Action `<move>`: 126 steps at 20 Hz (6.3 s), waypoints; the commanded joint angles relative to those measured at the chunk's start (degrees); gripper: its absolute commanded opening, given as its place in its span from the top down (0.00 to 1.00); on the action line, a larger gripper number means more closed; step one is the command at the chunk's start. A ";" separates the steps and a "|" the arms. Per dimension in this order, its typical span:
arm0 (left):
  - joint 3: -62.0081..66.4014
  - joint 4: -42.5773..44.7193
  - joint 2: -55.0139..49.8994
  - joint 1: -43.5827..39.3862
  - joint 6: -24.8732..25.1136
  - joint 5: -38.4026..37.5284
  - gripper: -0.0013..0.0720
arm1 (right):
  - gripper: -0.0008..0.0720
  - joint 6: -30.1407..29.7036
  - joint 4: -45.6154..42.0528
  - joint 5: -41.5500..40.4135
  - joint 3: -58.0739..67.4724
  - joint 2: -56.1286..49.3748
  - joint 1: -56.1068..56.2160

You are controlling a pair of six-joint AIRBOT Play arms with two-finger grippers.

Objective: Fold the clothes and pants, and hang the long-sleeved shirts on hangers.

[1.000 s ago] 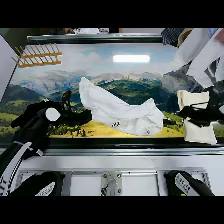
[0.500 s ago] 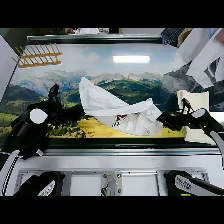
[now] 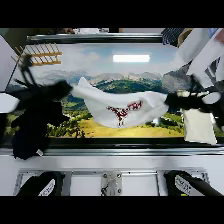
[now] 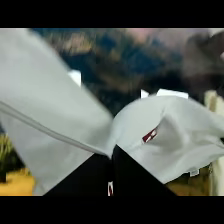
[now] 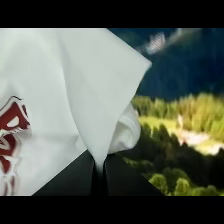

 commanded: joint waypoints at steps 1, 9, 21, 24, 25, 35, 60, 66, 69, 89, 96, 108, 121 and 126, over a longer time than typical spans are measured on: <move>19.10 -0.09 4.52 4.11 2.40 -0.94 0.97 | 0.97 -0.15 -2.58 6.16 15.41 11.52 -3.08; 40.22 -0.07 14.03 11.04 2.49 0.17 0.97 | 0.97 3.13 -3.34 5.40 32.59 28.89 -8.66; 40.46 0.00 -9.05 18.03 2.32 -17.84 0.98 | 0.97 10.21 -4.44 20.48 32.20 9.09 -4.28; 40.54 4.15 -26.01 10.86 2.32 -17.29 0.97 | 0.97 10.69 -13.33 19.54 31.71 -6.40 4.48; 40.68 4.44 -31.43 9.27 2.34 -15.58 0.97 | 0.97 11.43 -15.72 17.62 31.95 -11.23 6.29; 50.49 3.96 -57.51 6.54 0.00 -1.86 0.14 | 0.18 14.69 -16.50 2.08 41.35 -31.82 7.80; -27.26 8.24 -18.49 13.44 -10.49 1.60 0.14 | 0.15 11.26 -15.58 8.15 11.19 14.40 7.54; -27.26 3.21 -22.97 13.33 -10.71 7.82 0.14 | 0.15 11.28 -15.41 8.13 11.19 14.40 7.52; -27.23 1.01 -23.47 13.33 -10.67 10.19 0.14 | 0.15 12.09 -15.45 8.15 11.19 14.40 7.52; -27.26 1.40 -8.37 13.33 -1.07 9.40 0.97 | 0.15 8.44 -10.62 6.88 -20.90 3.06 -18.21; -27.26 1.40 -7.41 13.33 -1.09 9.07 0.97 | 0.15 2.25 3.67 -5.84 -21.73 -8.00 -6.78; -17.62 1.29 -5.25 13.92 -1.09 5.55 0.97 | 0.97 -1.05 -1.53 -2.86 -9.25 0.79 -1.18; 23.04 4.33 24.11 13.92 -1.46 2.49 0.98 | 0.97 4.00 -13.31 3.69 33.88 35.23 -2.97; 23.41 10.32 21.31 13.90 -5.86 -1.60 0.97 | 0.97 8.81 -13.66 9.73 33.83 32.50 -2.95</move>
